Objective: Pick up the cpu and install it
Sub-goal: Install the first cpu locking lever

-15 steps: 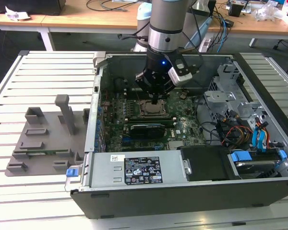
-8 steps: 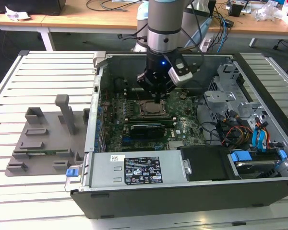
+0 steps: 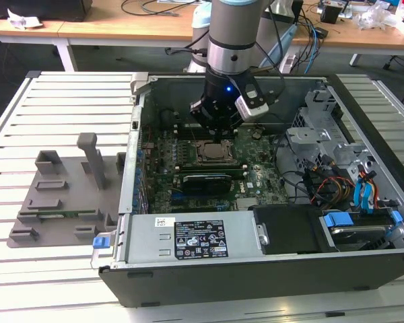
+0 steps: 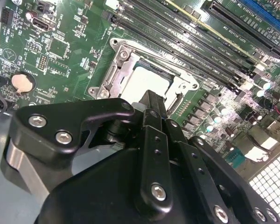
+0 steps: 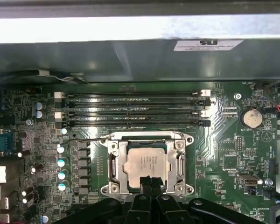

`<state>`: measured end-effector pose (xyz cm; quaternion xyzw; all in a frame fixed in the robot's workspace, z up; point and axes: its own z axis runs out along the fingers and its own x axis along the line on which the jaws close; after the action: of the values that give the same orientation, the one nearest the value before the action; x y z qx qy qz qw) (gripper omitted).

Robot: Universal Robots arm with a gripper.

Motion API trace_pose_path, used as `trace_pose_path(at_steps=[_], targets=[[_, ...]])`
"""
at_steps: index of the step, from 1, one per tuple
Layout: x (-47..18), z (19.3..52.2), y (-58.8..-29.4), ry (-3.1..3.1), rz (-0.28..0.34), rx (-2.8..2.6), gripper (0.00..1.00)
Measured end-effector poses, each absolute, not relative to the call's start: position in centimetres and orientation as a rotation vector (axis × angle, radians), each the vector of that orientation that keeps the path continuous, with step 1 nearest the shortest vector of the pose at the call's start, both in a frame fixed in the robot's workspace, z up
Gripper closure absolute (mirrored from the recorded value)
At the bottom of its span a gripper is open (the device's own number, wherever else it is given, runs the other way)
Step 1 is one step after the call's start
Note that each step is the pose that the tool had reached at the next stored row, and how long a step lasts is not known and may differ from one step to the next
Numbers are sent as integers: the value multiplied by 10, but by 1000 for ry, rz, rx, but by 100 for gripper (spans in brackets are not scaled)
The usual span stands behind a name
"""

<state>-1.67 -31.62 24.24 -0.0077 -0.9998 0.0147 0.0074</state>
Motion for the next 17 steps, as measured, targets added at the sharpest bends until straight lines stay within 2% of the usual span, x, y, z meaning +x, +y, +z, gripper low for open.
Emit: trace_pose_path(at_steps=[17], targets=[[-17,254,-316,-3127,46,11,89]])
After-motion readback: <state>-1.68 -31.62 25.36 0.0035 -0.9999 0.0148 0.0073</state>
